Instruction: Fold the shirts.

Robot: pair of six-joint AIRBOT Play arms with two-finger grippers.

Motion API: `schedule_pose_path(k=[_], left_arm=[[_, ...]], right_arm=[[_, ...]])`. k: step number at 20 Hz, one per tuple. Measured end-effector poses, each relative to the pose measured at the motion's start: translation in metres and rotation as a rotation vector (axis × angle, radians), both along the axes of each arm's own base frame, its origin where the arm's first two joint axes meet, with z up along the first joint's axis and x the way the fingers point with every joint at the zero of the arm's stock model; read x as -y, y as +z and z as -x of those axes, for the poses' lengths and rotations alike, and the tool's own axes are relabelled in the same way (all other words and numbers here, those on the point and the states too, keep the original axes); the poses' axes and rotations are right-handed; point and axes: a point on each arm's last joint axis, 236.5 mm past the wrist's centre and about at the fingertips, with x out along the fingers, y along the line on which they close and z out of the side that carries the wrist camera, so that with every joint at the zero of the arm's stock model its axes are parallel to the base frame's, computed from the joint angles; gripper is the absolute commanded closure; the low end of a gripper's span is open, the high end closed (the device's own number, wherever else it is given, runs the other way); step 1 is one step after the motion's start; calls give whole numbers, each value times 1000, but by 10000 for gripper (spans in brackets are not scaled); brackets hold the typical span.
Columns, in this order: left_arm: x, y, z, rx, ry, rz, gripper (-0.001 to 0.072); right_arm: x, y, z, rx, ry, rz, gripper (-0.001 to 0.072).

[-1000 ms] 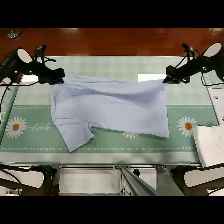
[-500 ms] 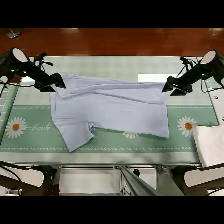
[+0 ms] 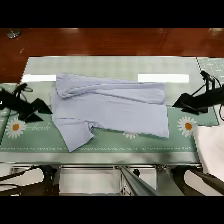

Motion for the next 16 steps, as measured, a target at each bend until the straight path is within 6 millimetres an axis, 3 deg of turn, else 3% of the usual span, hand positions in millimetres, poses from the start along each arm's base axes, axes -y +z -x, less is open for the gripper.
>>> schedule_pose_path(k=[3, 6, 16], left_arm=[[10, -5, 20, 88, 135, 107, 7], [21, -8, 24, 144, 208, 163, 7], [53, -26, 17, 150, 194, 175, 7]], right_arm=[[-22, -1, 24, 85, -56, -64, 142], [-34, -6, 37, 112, -84, -105, 143], [-51, -1, 38, 148, -128, -193, 143]])
